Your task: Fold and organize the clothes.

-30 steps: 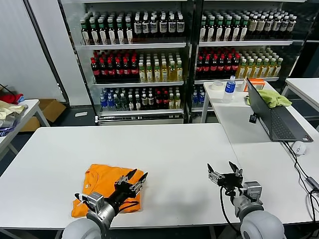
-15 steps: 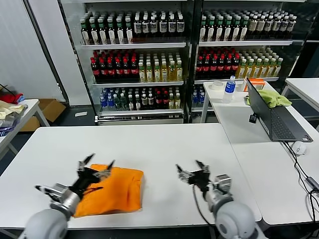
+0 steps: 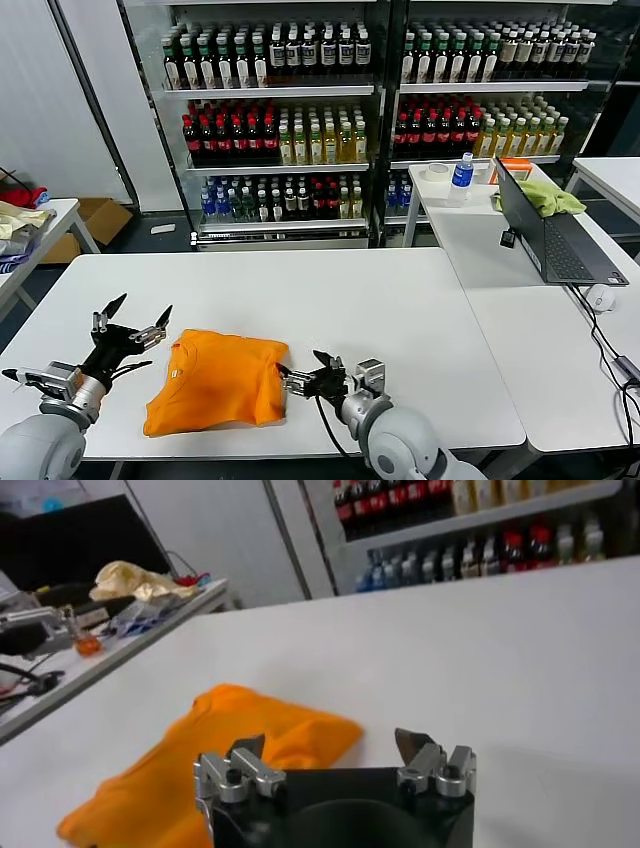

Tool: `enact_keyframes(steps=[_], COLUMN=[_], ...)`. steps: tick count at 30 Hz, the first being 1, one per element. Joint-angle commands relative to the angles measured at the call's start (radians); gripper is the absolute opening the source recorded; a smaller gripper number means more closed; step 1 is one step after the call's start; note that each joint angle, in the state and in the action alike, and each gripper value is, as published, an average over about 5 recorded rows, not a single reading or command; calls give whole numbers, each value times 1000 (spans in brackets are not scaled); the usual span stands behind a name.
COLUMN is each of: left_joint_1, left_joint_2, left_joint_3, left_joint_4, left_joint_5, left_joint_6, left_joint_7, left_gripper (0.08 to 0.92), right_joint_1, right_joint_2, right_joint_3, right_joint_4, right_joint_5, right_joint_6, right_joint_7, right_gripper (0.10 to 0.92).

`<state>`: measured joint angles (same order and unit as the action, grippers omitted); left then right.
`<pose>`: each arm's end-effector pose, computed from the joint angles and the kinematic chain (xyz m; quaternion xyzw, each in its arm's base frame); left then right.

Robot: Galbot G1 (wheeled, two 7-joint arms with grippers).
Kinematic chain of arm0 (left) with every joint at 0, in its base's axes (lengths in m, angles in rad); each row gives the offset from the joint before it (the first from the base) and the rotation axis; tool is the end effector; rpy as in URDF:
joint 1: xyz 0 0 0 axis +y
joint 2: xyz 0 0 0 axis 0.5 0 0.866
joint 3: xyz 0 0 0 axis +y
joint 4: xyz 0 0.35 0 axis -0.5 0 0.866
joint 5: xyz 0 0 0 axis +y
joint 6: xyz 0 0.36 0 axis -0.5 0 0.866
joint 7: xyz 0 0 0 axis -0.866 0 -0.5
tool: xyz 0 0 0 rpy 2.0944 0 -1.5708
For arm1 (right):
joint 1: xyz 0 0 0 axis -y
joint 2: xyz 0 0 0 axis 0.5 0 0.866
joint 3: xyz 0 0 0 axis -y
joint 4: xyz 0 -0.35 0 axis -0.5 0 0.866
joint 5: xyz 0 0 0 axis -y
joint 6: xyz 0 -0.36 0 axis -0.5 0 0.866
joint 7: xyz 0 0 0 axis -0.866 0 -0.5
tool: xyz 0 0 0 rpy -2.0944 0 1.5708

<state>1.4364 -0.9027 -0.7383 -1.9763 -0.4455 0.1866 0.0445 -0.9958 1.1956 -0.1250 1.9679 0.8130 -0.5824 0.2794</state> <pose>0.2536 0.1842 -0.2333 -0.0517 -0.9888 -0.1259 0.0608 0.2781 0.1093 -0.2557 0.3039 -0.9081 -0.1001 0.2702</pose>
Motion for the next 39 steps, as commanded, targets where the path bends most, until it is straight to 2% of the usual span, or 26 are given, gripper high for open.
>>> enact_keyframes(steps=[1,14,17,39], left_joint_1=[13,0,-4,-3], left_joint_2=[12,17,16,7], left_joint_3=[-58,-34,-25,-20], left_joint_4=[16,26,28,-1], left_joint_5=[8,7,8,-15], left_joint_6=[-12,0,3,28], left_joint_7=[3,-6,-7,-15], left_gripper=[823,823,823,823], right_joint_1=[63,74,75,61], right_joint_2=[20,50,51,52], right_joint_3=[-106,-114,-116,-144], right_joint_4=[-85,-120,-121,-121], right_joint_5=[133,120,123,118], right_joint_6=[1,1,1,1], right_joint_7=[83,87,83,49], right_gripper=[823,823,801,179])
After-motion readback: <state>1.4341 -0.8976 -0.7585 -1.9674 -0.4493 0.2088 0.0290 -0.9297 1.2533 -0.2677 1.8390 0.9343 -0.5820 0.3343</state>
